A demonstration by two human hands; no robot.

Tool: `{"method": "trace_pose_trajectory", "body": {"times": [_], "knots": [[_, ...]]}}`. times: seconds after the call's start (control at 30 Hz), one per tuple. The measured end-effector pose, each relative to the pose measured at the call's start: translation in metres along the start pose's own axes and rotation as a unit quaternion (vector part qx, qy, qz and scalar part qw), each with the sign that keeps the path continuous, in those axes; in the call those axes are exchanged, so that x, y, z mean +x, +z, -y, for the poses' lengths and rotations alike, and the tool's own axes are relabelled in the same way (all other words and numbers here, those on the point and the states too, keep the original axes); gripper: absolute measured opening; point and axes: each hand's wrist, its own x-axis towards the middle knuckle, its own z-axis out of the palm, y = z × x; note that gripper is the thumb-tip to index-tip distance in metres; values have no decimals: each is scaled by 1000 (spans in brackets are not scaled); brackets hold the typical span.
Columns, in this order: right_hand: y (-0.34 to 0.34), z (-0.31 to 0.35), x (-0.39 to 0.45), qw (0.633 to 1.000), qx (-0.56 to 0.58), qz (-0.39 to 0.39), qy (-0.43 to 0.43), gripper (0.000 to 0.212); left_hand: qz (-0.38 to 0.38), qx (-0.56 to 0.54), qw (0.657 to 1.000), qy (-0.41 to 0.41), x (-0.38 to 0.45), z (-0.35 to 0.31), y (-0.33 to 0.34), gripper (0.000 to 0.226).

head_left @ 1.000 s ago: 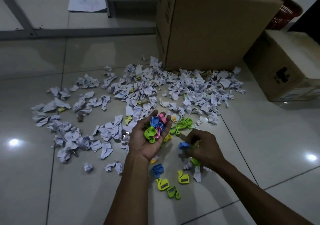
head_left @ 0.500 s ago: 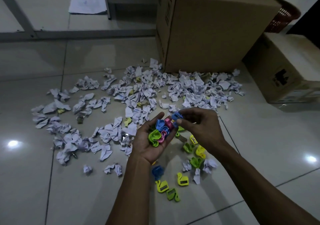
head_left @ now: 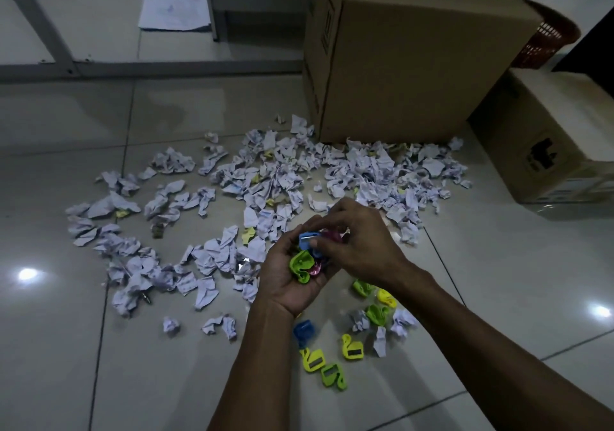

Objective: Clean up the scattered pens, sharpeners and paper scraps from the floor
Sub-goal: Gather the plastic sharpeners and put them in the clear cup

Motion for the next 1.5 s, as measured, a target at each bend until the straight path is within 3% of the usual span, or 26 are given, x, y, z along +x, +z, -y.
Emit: {"method": "trace_pose_trajectory", "body": {"times": [0.23,0.43,0.6,0.83,0.93,1.03,1.13,1.27,1.37,1.5], "knots": [[-5,-2,8,999,-29,15,-7,18,10,-10,1000,1,7,-2,-1,35],[-18,-3,12,998,68,10,-5,12,29,-18,999,14,9,1,5,37],[-41,-24,17,998,-15,53,29,13,16,-23,999,34,11,3,9,30],[-68,-45,7,980,-84,173,52,19,-53,27,998,-4,10,11,30,40],[-82,-51,-3,979,-68,178,66,14,-62,13,998,-21,9,16,31,40],[-87,-69,-14,979,-78,164,92,11,-59,7,998,-33,10,24,31,22],[-73,-101,-30,973,-118,143,138,20,-45,14,998,-29,15,29,26,17],[-36,-126,-60,963,-140,131,189,54,-8,5,999,-31,15,31,12,52],[-15,-131,-78,964,-147,134,179,73,-11,-4,1000,-13,9,33,5,57],[-3,-137,-80,973,-127,111,158,66,-24,-1,1000,11,7,36,2,58]]}}
